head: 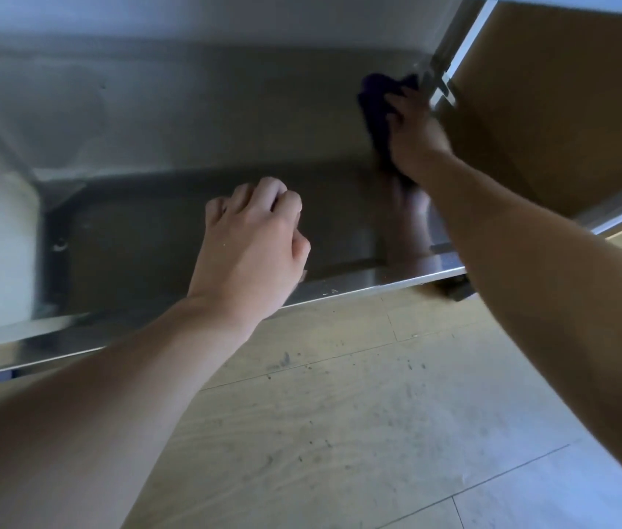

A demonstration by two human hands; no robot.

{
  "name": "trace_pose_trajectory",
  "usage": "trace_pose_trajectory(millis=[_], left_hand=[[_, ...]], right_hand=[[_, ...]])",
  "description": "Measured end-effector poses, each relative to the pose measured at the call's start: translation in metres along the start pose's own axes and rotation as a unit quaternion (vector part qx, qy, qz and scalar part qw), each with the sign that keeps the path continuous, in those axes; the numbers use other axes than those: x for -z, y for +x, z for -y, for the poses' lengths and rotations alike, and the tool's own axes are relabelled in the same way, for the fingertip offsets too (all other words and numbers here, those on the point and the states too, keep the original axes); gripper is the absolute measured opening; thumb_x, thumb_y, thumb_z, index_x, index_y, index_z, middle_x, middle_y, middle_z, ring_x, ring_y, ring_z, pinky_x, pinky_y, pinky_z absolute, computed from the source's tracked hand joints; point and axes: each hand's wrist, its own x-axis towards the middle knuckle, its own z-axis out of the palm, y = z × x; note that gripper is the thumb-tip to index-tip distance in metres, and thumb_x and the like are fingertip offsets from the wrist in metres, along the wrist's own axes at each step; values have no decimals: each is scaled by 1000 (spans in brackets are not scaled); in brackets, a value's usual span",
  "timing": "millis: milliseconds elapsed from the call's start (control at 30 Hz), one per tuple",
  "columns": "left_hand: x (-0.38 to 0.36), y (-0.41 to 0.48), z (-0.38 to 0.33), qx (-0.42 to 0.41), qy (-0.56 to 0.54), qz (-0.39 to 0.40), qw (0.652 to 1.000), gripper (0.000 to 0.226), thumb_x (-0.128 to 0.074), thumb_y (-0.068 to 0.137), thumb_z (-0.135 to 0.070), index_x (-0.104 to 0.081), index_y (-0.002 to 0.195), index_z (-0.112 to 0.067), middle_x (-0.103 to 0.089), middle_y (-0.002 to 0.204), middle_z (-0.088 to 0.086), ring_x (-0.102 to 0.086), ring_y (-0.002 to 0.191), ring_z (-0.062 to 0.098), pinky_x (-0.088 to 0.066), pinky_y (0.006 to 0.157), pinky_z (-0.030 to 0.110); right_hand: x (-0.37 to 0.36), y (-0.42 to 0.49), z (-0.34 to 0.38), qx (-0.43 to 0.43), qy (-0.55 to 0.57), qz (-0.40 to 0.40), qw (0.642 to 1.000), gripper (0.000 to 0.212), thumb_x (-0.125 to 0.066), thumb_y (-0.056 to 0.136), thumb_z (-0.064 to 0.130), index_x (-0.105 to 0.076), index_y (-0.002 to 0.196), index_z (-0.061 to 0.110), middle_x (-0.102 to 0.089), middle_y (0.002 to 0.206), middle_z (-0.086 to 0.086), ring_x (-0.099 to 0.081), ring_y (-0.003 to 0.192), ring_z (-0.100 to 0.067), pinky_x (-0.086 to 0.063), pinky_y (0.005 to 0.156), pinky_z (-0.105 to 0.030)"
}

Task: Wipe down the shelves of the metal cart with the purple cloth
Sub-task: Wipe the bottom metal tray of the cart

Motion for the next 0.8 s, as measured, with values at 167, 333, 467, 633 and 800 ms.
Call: trace_pose_trajectory(millis=[167, 333, 467, 633, 800], left_hand=[[1, 1, -1, -4, 1, 1, 1000, 13, -49, 87, -18, -60, 94, -15, -57, 113, 1, -54, 101, 25, -42, 92, 45], [1, 0, -2, -6, 5, 2, 1000, 13, -48, 87, -20, -59, 94, -15, -56, 113, 2, -53, 102, 27, -41, 91, 46], [-1, 0, 0, 0, -5, -7, 1000, 18, -51, 85, -19, -60, 99, -14, -57, 112, 3, -53, 102, 31, -38, 86, 45], [-1, -1, 1, -1, -24, -9, 1000, 13, -51, 86, -18, -60, 94, -15, -57, 113, 2, -53, 103, 29, -37, 88, 44], [-2, -1, -1, -2, -24, -9, 1000, 10, -50, 86, -17, -59, 91, -15, -57, 112, 2, -52, 102, 29, -36, 88, 46]], right_hand=[[17, -18, -60, -102, -27, -7, 994, 44, -28, 103, 21, -36, 146, 13, -22, 159, -8, -20, 146, -25, -17, 119, -33], [-6, -40, 12, -92, 28, -32, 995, 44, -42, 96, 20, -47, 140, 18, -32, 155, -3, -30, 141, -23, -24, 113, -26], [-31, -80, 78, 6, 39, -40, 998, 44, -41, 96, 20, -48, 139, 25, -34, 154, 1, -40, 130, -30, -28, 108, -29], [-14, -82, 24, 4, 35, -47, 998, 42, -42, 96, 19, -52, 136, 22, -40, 150, -3, -43, 131, -31, -34, 109, -34], [26, -108, -75, -139, 3, -82, 987, 42, -41, 97, 19, -50, 138, 19, -37, 152, -3, -41, 134, -30, -32, 110, -34]])
